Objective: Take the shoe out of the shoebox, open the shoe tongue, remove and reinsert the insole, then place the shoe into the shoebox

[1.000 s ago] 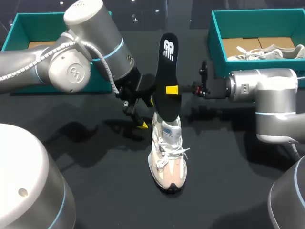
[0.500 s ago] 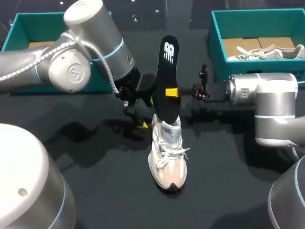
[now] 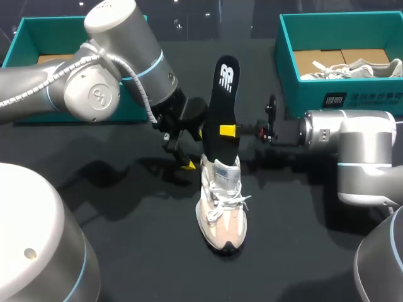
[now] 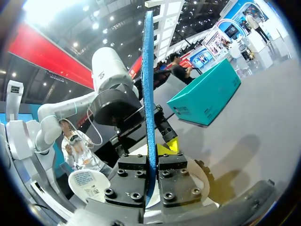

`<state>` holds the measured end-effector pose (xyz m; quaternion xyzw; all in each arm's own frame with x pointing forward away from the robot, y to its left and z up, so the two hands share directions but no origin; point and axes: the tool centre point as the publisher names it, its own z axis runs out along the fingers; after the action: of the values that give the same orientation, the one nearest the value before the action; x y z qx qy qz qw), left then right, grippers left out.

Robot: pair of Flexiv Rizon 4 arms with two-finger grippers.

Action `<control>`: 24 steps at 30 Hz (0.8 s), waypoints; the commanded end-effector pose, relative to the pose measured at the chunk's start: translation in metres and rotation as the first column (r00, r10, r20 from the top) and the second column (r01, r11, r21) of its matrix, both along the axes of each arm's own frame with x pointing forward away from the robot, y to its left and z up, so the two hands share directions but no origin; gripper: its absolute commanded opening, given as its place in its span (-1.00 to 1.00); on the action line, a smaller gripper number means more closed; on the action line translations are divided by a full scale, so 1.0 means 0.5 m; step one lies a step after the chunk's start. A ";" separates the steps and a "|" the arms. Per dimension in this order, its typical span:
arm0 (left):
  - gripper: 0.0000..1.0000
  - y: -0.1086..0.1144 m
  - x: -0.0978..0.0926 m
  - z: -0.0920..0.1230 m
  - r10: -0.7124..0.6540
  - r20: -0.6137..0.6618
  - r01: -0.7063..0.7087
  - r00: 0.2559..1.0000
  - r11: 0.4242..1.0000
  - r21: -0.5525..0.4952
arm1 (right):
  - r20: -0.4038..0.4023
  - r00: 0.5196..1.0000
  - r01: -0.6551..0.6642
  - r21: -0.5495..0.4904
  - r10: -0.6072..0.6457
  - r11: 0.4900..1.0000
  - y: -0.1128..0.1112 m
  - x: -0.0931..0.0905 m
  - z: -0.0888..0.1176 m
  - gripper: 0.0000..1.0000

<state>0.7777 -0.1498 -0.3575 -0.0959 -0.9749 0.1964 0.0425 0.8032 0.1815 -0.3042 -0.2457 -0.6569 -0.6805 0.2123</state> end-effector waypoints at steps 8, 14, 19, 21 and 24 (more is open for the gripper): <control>1.00 0.002 -0.001 0.001 -0.001 0.002 0.001 1.000 1.000 0.001 | -0.012 1.000 0.006 0.005 -0.006 1.000 0.003 -0.023 -0.023 -1.00; 1.00 0.002 -0.001 0.001 -0.001 0.002 0.001 1.000 1.000 0.001 | -0.019 1.000 -0.009 0.012 0.009 1.000 0.001 -0.036 -0.035 -1.00; 1.00 0.002 -0.001 0.001 -0.001 0.002 0.001 1.000 1.000 0.001 | -0.028 0.999 -0.014 0.030 0.015 0.999 0.000 -0.050 -0.047 -1.00; 1.00 0.002 -0.001 0.001 -0.001 0.002 0.001 1.000 1.000 0.001 | -0.033 0.999 -0.016 0.037 0.017 0.999 -0.001 -0.056 -0.052 -1.00; 1.00 0.002 -0.001 0.001 -0.001 0.002 0.001 1.000 1.000 0.001 | -0.042 0.999 -0.022 0.039 0.024 0.999 0.000 -0.065 -0.060 -1.00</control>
<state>0.7777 -0.1499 -0.3575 -0.0959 -0.9749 0.1964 0.0425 0.7749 0.1802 -0.3268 -0.2490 -0.6420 -0.6856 0.2363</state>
